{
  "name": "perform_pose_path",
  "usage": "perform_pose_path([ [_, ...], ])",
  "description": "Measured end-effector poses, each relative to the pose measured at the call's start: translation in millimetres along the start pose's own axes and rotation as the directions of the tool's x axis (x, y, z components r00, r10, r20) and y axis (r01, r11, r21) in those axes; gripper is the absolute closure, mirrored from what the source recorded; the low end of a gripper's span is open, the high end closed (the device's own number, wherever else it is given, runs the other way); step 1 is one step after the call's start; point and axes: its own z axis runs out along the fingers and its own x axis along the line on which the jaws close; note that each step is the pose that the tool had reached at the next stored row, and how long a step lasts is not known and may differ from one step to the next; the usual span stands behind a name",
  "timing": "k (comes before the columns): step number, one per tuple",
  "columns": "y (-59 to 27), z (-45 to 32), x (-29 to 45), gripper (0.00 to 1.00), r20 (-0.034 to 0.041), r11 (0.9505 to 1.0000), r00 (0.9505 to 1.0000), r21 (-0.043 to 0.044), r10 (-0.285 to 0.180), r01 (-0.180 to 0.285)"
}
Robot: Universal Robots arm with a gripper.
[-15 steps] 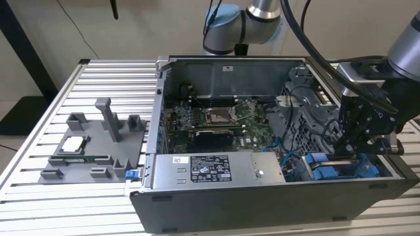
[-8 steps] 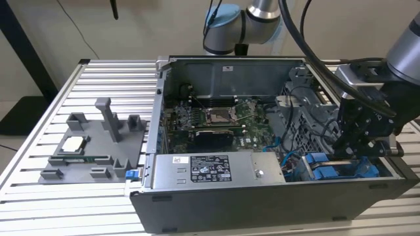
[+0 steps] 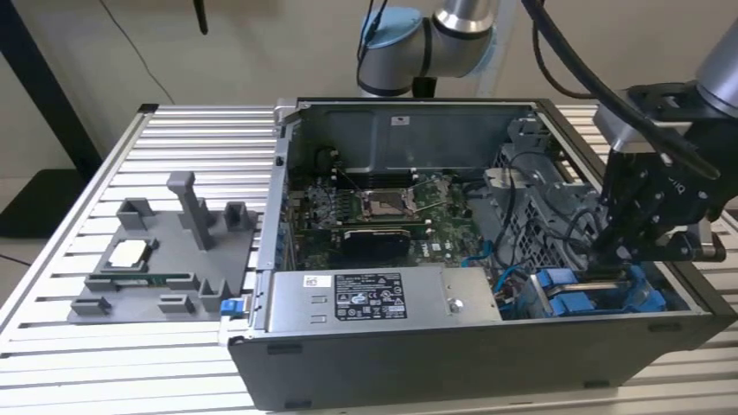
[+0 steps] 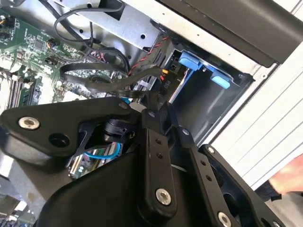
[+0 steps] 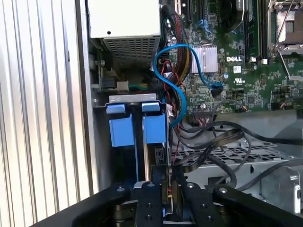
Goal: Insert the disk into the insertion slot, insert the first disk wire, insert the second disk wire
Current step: 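Insert the second disk wire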
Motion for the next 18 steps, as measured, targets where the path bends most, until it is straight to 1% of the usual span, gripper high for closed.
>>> perform_pose_path([
  [1,0.0,-0.9,0.0,0.76,0.0063,1.0000,1.0000,-0.0001,0.000,0.000],
  [2,0.0,-2.6,-0.2,0.76,0.0079,1.0000,1.0000,-0.0002,0.000,0.000],
  [4,-0.3,-4.5,-0.3,0.76,0.0040,1.0000,1.0000,-0.0019,0.000,0.000],
  [6,-0.8,-7.3,-0.6,0.76,0.0028,1.0000,1.0000,-0.0032,0.000,0.000],
  [7,-0.8,-10.7,-0.8,0.76,0.0029,1.0000,1.0000,-0.0033,0.000,0.000],
  [11,-0.5,-29.1,-2.1,0.76,0.0026,1.0000,1.0000,-0.0033,0.000,0.000],
  [13,-0.3,-36.8,-2.7,0.76,0.0028,1.0000,1.0000,-0.0033,0.000,0.000],
  [14,-0.3,-38.7,-2.8,0.76,0.0025,1.0000,1.0000,-0.0033,0.000,0.000],
  [18,-0.3,-38.6,-2.8,0.76,0.0028,1.0000,1.0000,-0.0034,0.000,0.000],
])
